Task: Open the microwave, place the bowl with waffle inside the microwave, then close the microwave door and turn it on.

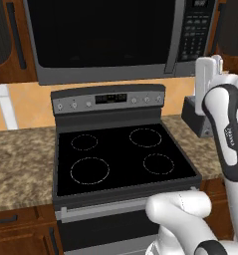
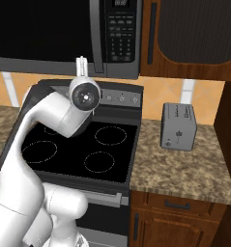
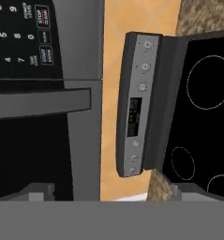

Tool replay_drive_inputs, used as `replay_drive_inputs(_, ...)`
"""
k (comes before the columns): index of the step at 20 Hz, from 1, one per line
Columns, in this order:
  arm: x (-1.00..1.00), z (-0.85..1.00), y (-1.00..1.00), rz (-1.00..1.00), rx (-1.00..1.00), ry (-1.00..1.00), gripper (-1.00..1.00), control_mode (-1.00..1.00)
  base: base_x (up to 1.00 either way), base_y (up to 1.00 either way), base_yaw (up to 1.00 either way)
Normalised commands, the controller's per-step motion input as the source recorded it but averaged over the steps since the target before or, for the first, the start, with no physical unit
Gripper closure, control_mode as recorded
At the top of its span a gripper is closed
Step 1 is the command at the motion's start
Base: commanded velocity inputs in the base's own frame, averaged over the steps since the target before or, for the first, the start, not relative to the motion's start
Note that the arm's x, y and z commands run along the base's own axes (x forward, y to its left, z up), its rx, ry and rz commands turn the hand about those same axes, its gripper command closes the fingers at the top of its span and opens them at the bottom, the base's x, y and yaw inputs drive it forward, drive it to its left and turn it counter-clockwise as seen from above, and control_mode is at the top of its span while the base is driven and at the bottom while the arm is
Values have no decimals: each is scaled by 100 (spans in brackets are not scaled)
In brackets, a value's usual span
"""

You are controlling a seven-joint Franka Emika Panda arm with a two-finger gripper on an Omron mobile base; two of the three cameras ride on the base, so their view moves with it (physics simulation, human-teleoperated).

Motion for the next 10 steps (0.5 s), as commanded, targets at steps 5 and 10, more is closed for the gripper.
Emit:
replay_drive_inputs(5, 10, 5, -40, 4, -9, -4, -100, -100, 0, 0, 0)
replay_drive_inputs(10, 40, 10, -31, -5, -5, 4, -100, -100, 0, 0, 0)
